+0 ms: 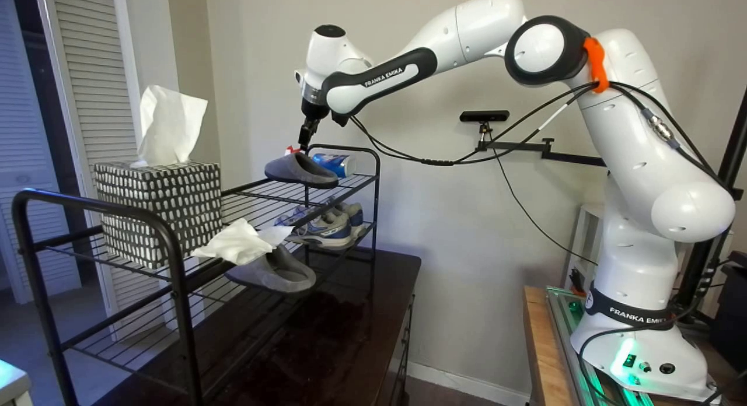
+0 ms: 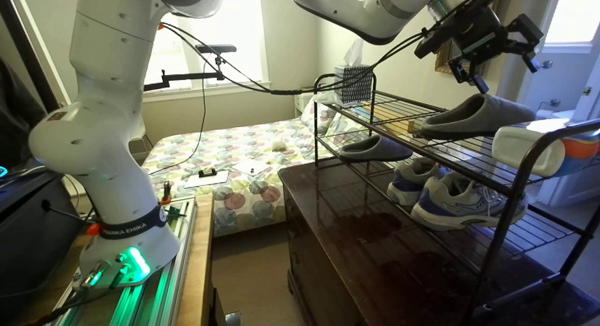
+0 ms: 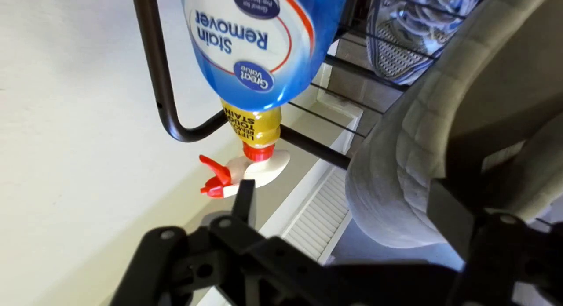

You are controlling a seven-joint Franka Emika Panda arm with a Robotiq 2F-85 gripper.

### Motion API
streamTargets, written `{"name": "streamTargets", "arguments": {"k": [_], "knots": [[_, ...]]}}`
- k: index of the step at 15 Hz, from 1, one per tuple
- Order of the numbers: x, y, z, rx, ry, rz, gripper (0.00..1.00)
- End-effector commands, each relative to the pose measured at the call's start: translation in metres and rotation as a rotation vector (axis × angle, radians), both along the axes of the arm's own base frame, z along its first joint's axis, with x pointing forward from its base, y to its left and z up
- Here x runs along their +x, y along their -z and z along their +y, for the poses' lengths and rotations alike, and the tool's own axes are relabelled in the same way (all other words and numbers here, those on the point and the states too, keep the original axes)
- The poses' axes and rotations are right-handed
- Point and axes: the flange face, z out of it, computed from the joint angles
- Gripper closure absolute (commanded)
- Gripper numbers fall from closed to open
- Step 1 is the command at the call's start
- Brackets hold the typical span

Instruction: Place the blue spray bottle upright.

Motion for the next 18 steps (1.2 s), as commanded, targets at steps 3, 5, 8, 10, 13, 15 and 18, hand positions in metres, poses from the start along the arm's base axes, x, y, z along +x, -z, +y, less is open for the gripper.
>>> {"name": "streamTargets", "arguments": {"k": [3,5,8,10,13,15,18], "knots": [[0.033,-0.009,-0.012,-0.03,0.114,-0.114,0.0],[0.041,-0.008,-0.014,-0.069,0.134,-0.145,0.0],[0.054,0.005,-0.015,-0.11,0.121,-0.151,0.0],[0.066,0.021,-0.014,-0.14,0.099,-0.15,0.0],[0.058,0.027,-0.017,-0.099,0.104,-0.106,0.0],[0.061,0.037,-0.016,-0.102,0.102,-0.097,0.0],[0.06,0.036,-0.024,-0.136,0.166,-0.108,0.0]]}}
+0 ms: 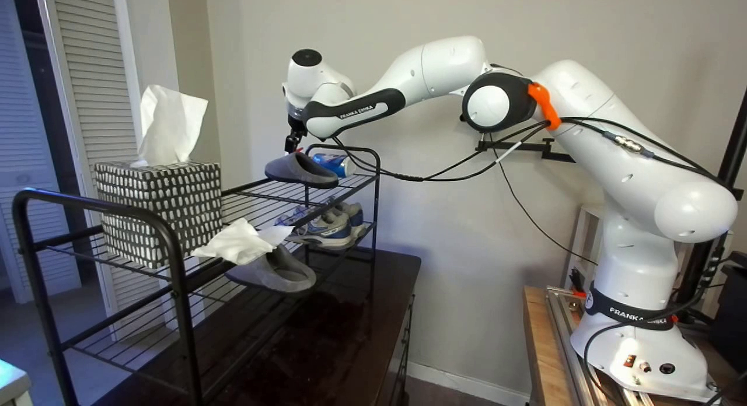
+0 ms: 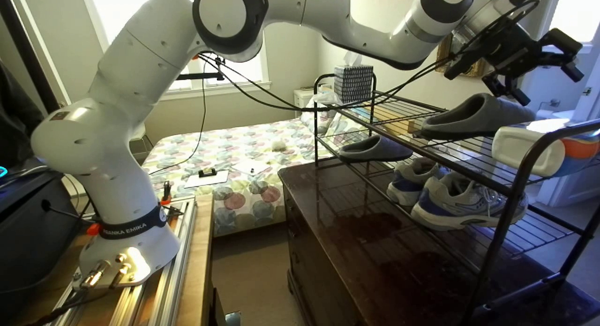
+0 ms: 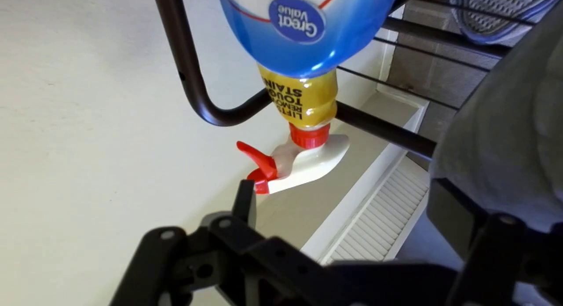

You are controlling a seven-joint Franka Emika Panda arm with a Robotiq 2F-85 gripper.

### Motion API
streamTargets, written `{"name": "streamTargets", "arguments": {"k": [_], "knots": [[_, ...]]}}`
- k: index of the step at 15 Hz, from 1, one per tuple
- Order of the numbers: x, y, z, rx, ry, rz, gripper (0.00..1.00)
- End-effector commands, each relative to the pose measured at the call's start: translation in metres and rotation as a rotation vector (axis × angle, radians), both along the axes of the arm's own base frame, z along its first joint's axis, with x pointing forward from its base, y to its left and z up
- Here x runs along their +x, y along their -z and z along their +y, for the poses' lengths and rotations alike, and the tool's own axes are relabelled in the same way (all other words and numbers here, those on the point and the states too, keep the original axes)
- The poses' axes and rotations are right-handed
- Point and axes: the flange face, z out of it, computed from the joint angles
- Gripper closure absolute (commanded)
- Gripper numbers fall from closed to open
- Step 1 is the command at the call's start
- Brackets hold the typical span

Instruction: Place the blue spray bottle upright.

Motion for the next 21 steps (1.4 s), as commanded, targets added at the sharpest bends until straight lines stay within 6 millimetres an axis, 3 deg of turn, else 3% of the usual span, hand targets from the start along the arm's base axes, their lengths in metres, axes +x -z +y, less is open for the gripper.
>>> {"name": "streamTargets", "arguments": {"k": [1,5,11,21], "knots": [[-0.001,0.003,-0.011,-0.058,0.082,0.009,0.0],[-0.003,0.014,-0.027,-0.089,0.096,0.058,0.0],[0.007,0.035,-0.03,-0.11,-0.037,0.171,0.0],[0.0,0.052,-0.041,-0.209,0.002,0.447,0.0]]}}
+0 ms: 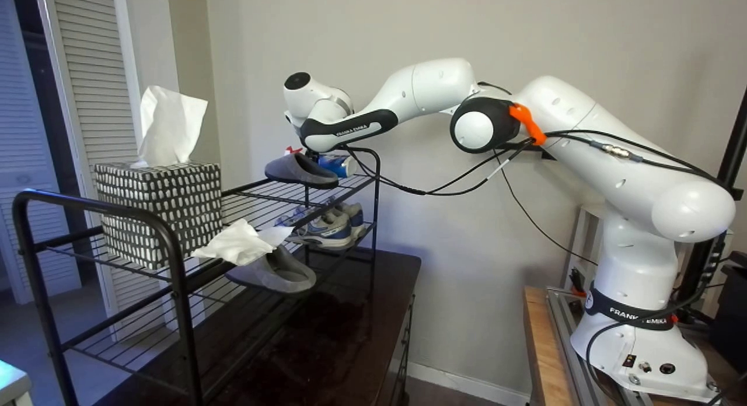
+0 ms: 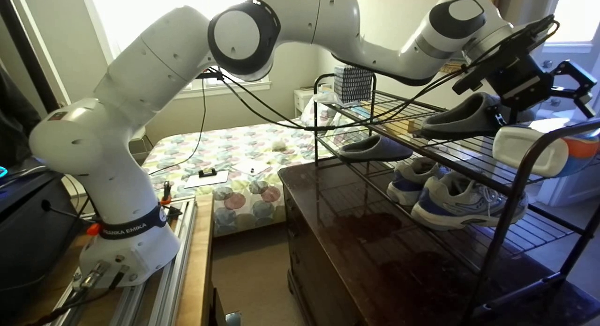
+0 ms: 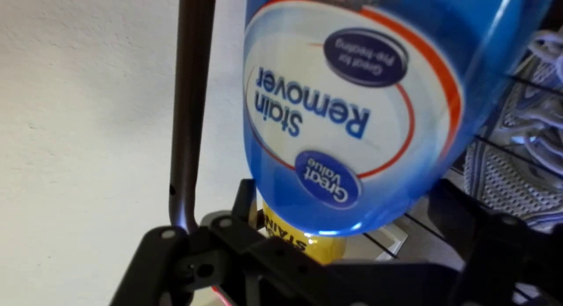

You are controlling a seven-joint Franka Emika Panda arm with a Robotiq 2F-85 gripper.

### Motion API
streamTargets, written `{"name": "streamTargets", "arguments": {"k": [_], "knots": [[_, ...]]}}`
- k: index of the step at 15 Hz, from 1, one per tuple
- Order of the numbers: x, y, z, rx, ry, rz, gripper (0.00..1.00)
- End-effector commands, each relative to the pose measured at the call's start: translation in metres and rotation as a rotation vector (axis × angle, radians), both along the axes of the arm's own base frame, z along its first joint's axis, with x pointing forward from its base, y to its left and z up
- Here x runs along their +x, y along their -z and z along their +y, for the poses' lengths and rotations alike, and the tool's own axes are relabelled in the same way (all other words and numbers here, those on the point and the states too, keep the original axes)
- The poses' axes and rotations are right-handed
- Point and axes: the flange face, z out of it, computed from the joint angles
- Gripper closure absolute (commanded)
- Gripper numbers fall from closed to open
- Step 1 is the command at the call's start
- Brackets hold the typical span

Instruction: Place the blue spray bottle upright.

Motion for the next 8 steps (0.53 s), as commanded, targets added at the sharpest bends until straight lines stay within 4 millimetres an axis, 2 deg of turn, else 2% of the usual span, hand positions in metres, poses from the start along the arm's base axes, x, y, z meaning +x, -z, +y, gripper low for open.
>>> {"name": "streamTargets", "arguments": {"k": [1,4,8], "knots": [[0.0002,0.0006,-0.0001,-0.051,-0.005,0.106,0.0],[-0.0032,0.0021,0.0022,-0.051,-0.013,0.181,0.0],[-0.0066,-0.0014,0.0096,0.016,-0.126,0.301,0.0]]}}
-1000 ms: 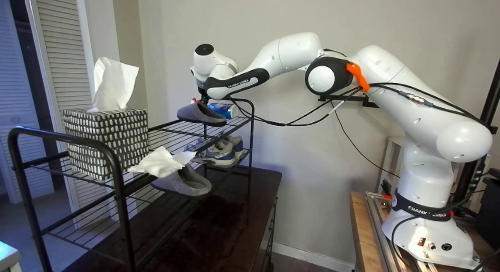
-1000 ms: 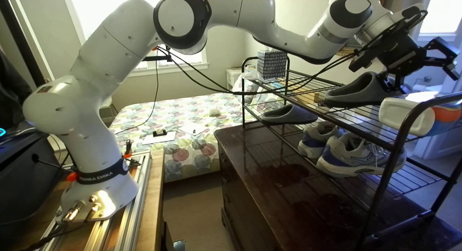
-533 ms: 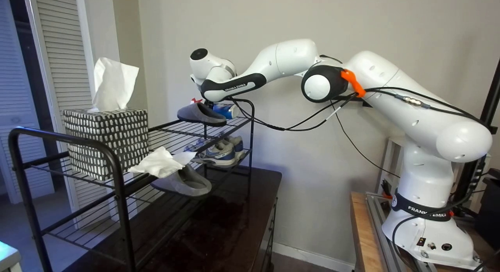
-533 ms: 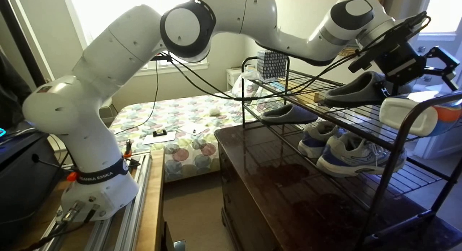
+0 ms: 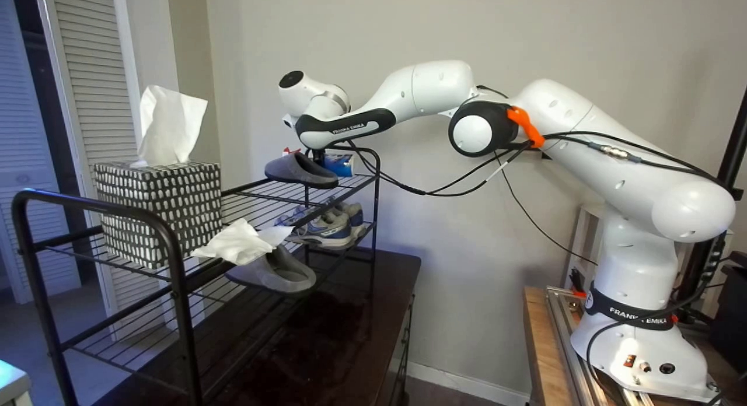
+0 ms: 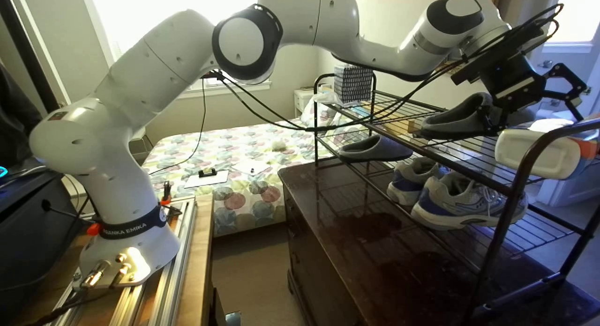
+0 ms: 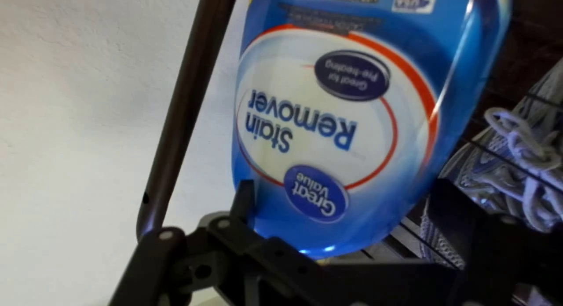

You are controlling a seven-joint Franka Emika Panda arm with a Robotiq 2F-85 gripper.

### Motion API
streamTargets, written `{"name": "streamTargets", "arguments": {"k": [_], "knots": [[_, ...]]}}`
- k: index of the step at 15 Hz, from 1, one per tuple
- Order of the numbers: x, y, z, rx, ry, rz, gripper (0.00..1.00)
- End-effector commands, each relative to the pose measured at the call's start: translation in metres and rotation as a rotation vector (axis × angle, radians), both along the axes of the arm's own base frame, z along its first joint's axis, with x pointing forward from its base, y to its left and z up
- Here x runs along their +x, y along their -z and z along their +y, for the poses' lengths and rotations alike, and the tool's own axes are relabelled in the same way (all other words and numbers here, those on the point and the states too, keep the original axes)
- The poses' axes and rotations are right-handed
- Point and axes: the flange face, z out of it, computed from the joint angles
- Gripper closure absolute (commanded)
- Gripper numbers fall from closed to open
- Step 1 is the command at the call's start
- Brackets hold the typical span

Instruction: Place the blue spray bottle upright.

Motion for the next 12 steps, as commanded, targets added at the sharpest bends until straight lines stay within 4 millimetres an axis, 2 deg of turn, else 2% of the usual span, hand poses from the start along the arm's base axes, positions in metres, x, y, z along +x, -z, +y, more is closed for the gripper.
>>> {"name": "streamTargets", "arguments": {"k": [1,7,8,9,12], "knots": [[-0.001,-0.003,0.008,0.053,-0.096,0.109,0.0],[-0.001,0.002,0.022,0.031,-0.132,0.176,0.0],[-0.002,0.002,0.025,0.027,-0.129,0.182,0.06],[-0.002,0.002,0.028,0.022,-0.124,0.181,0.26],[-0.002,-0.005,0.038,0.017,-0.12,0.174,0.45]]}}
